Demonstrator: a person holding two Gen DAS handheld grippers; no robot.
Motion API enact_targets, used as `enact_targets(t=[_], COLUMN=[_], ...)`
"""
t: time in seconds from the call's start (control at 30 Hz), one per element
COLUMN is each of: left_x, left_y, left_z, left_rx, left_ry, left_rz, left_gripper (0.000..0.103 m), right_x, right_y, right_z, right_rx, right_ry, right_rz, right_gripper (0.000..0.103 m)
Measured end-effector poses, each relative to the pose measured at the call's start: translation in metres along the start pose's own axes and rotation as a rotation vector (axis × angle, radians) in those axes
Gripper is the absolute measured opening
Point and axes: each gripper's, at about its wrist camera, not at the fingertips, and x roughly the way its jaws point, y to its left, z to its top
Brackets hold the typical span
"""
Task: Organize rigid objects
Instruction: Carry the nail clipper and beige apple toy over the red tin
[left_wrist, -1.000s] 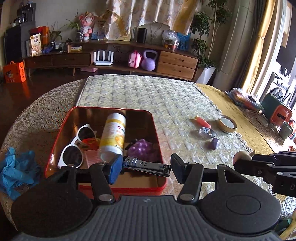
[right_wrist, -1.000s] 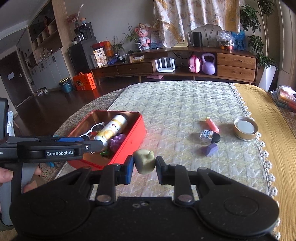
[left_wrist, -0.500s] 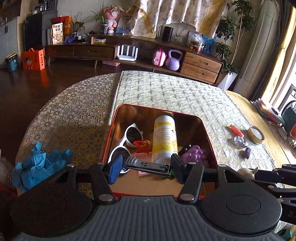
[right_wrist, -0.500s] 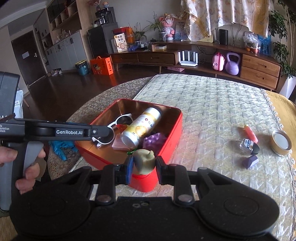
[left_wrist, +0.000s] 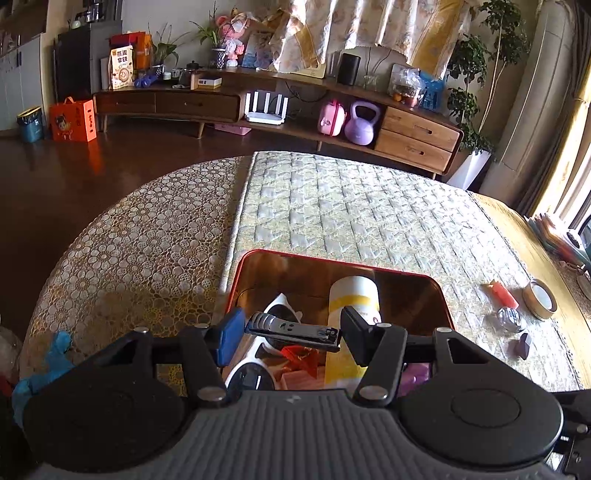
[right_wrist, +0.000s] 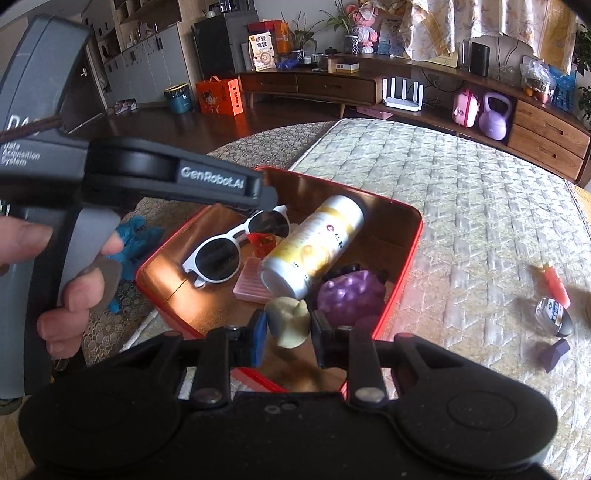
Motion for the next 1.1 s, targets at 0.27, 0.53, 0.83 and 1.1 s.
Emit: enact_targets(t=[0.27,0.53,0.83,1.1], left_x=[0.033,0.044,0.043,0.035], left_y=[-0.009,-0.013,-0.020,-0.020], left_z=[0.003,-0.003,-0.009,-0.011], left_rx=[0.024,0.063,0.115,0.095], left_ry=[0.022,0.038,0.031,0.030], left_rz=[0.030,0.045,0.076,0.095], left_gripper=[0.057,0.057,0.057,0.060], right_x=[0.018,0.018,0.002,-0.010], right_y=[-0.007,-0.003,-0.006,-0.008], right_z=[0.001,-0.001,-0.006,-0.009], right_rx=[0.023,0.032,0.069,0.092], right_ry=[0.047,0.050,0.019,-0.003], right_rz=[0.018,0.031,0.056,0.051], right_gripper=[0.026,0.028,0.042,0.047])
